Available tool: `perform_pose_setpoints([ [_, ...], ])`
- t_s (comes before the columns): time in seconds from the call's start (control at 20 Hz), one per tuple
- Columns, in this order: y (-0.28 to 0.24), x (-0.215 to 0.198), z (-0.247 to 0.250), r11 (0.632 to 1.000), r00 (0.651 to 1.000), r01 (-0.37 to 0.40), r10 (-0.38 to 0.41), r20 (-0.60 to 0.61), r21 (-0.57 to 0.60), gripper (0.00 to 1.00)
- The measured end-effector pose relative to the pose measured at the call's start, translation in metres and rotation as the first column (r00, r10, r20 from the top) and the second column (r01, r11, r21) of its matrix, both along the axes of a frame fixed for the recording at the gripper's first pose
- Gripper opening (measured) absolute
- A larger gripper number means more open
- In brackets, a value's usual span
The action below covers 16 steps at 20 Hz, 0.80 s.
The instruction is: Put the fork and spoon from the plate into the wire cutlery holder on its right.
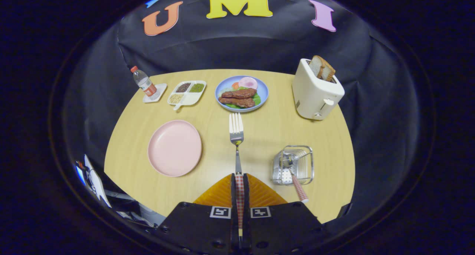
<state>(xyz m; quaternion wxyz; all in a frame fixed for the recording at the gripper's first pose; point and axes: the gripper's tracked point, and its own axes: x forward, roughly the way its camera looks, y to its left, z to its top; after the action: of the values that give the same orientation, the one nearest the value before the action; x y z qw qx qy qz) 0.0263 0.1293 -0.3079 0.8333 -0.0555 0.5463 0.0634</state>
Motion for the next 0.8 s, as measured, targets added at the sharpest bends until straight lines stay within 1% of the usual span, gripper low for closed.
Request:
perform_pose_setpoints([
  [0.2,-0.044,0.006,0.018,0.999,0.999,-0.029,0.028,-0.028,-0.045,0.04],
  [0.35,-0.061,0.002,0.030,0.998,0.997,-0.046,0.043,-0.070,-0.040,0.04],
  [0.45,-0.076,-0.006,0.027,0.999,0.990,-0.024,0.017,-0.143,-0.046,0.04],
  [0.55,-0.082,-0.011,0.023,1.000,0.976,0.016,-0.019,-0.215,-0.014,0.04],
  [0.65,-0.098,-0.011,0.016,0.998,0.960,0.055,-0.061,-0.272,-0.028,0.04],
  [0.75,-0.109,-0.012,0.008,0.996,0.939,0.084,-0.094,-0.329,-0.043,0.04],
  [0.8,-0.112,-0.015,0.005,0.994,0.922,0.105,-0.113,-0.370,-0.040,0.04],
])
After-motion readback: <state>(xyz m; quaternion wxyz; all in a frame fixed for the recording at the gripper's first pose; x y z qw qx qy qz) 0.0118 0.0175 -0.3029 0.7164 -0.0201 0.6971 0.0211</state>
